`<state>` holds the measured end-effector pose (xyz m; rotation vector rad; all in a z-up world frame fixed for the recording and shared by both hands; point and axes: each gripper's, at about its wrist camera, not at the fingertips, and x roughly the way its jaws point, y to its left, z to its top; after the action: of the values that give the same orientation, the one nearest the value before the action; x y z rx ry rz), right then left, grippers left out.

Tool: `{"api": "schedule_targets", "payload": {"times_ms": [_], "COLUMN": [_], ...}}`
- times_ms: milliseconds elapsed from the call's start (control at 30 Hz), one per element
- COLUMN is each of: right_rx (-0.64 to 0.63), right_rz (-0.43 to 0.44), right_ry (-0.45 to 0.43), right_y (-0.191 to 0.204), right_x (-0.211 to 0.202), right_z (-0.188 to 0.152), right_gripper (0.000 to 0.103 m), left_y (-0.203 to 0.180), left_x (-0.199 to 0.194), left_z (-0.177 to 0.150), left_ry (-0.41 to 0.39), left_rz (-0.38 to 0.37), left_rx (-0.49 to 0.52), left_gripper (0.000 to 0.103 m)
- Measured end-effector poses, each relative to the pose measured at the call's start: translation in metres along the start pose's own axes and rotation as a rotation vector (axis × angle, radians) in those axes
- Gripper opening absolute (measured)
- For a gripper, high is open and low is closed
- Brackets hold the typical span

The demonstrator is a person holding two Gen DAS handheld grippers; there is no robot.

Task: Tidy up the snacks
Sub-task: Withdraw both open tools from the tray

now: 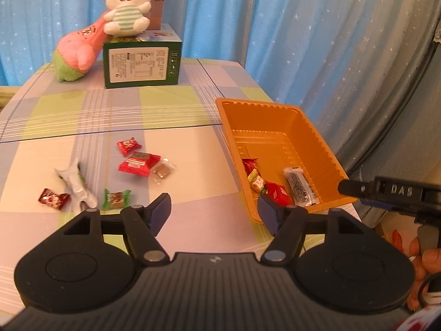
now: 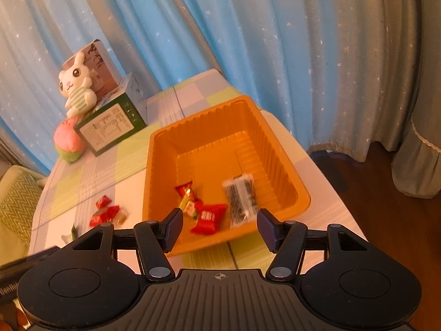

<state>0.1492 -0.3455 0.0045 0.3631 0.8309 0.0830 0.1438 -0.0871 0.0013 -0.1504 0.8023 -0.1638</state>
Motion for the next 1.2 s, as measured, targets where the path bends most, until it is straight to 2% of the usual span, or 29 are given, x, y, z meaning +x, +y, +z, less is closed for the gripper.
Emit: {"api": "schedule_targets", "payload": {"times_ms": [567,1200], "right_rx": [-0.062,-0.168], "right_rz": [0.011,0.086], "right_ry": [0.017,0.06], "right_y": [0.044,0.099], "right_x": [-0.033,-0.022], "right_z": [-0.042,-0.07], "right_gripper": [0.06,0.06], "left_y": [0.039,0.115], "left_x": [-0.062,-0.094], "left_z": [-0.02,-0.045], "left_ry": [-0.069,-0.073], "left_rz": [0.049,0.167], "left_rx": [-0.043,-0.127], "left_gripper": [0.072,0.072]}}
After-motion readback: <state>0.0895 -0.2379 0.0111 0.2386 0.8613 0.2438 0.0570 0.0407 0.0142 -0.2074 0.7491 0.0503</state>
